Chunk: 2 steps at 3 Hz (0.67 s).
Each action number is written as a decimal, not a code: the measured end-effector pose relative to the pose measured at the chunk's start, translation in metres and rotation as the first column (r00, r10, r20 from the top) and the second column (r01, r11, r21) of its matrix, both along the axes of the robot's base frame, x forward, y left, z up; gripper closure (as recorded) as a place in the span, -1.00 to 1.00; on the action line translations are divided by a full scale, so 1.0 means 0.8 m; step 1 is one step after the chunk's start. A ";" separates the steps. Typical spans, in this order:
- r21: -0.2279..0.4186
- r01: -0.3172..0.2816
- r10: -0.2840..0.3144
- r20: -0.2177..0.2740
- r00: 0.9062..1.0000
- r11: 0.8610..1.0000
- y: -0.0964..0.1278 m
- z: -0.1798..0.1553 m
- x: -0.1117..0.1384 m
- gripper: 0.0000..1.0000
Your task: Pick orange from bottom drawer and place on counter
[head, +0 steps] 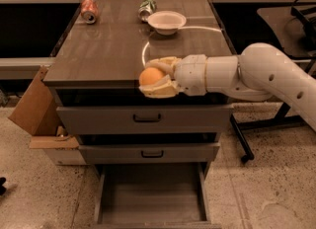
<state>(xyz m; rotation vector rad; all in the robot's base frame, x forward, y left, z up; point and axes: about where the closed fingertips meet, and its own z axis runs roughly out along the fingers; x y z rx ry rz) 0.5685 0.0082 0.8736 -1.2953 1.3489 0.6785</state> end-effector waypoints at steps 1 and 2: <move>0.026 0.064 -0.063 -0.028 0.998 0.998 0.003 0.012 0.049 1.00; 0.026 0.064 -0.063 -0.028 0.998 0.998 0.003 0.012 0.049 1.00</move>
Offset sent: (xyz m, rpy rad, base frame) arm 0.0325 -0.0015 0.0068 0.0206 0.0245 -0.0568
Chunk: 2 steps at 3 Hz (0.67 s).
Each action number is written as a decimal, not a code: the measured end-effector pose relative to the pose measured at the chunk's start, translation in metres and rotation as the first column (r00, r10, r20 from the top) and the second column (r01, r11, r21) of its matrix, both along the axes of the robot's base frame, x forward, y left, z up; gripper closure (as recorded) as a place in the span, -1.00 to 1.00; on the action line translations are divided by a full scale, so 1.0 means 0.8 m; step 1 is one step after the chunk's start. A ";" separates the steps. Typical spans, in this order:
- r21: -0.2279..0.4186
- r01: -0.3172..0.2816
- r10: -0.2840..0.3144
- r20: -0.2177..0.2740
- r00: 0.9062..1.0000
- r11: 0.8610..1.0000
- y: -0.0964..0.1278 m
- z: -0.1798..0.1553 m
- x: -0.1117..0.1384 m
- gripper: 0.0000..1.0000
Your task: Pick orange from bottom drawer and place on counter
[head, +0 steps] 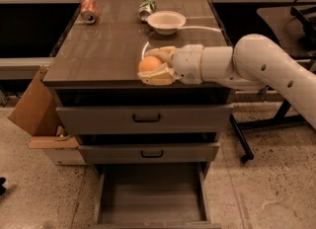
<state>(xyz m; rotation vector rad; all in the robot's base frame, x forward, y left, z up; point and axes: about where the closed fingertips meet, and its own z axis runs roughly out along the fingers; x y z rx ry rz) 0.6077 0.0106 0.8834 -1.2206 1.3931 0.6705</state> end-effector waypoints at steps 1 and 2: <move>0.000 0.013 -0.013 0.004 1.000 1.000 0.009 0.011 0.019 1.00; -0.008 0.014 -0.014 -0.008 1.000 1.000 0.028 0.023 0.043 1.00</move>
Offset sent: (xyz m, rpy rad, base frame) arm 0.0585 0.0364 0.0302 -0.0158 0.0236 -0.0217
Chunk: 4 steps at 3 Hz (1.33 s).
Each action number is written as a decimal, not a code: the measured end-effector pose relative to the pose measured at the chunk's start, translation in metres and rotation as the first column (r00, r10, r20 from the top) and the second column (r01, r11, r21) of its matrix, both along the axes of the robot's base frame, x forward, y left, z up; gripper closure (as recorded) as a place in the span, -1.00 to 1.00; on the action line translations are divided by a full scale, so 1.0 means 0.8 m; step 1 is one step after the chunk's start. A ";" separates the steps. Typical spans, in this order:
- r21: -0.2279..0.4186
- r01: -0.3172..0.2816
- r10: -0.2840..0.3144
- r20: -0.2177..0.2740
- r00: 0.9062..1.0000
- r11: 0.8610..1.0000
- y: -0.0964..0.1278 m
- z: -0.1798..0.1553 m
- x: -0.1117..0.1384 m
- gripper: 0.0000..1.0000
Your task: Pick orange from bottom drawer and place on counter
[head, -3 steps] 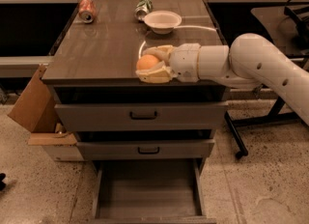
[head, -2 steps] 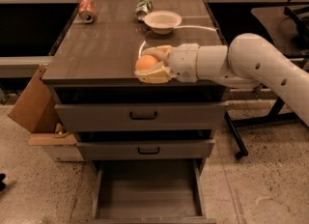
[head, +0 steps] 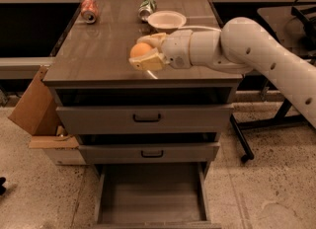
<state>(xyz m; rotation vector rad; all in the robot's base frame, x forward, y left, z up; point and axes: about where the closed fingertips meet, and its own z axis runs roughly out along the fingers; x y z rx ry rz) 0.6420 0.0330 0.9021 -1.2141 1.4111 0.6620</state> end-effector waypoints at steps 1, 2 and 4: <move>-0.019 0.028 -0.028 -0.022 0.999 0.999 0.024 0.008 0.030 1.00; -0.028 0.104 -0.105 -0.066 0.992 0.994 0.044 -0.001 0.058 1.00; -0.002 0.251 -0.250 -0.117 0.961 0.968 0.064 -0.024 0.122 1.00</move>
Offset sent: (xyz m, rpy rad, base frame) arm 0.0818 0.0458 -0.0084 -0.0179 0.1162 -0.2458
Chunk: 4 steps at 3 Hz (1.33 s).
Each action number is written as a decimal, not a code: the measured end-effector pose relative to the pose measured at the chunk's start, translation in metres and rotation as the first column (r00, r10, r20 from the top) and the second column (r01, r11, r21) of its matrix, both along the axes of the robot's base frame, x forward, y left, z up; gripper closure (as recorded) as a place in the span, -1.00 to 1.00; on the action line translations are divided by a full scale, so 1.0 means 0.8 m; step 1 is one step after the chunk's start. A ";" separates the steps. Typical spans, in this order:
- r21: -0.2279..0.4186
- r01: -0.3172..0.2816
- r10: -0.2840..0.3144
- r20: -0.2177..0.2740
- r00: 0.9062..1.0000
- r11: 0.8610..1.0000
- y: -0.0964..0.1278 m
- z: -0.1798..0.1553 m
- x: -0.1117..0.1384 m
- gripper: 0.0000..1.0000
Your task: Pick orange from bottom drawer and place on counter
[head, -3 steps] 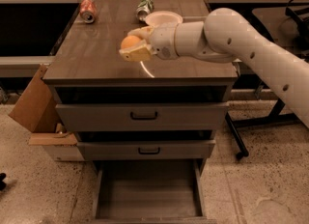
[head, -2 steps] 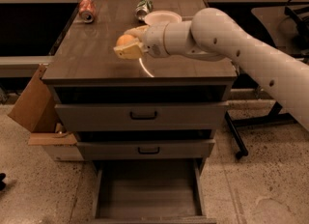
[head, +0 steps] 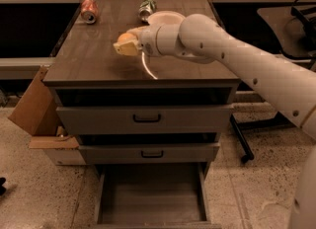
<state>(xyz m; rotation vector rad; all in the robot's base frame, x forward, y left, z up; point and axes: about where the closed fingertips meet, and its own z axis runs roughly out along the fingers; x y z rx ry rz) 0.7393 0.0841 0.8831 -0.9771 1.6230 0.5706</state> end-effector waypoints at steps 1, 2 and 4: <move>0.032 0.043 -0.043 0.001 0.999 0.999 -0.001 -0.003 0.026 1.00; 0.063 0.079 -0.079 -0.001 0.997 0.995 -0.002 -0.005 0.049 0.47; 0.090 0.099 -0.098 -0.012 0.995 0.991 -0.001 -0.010 0.065 -0.46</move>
Offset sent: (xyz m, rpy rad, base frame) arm 0.0551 -0.0083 -0.0043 0.0845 -0.0038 -0.1164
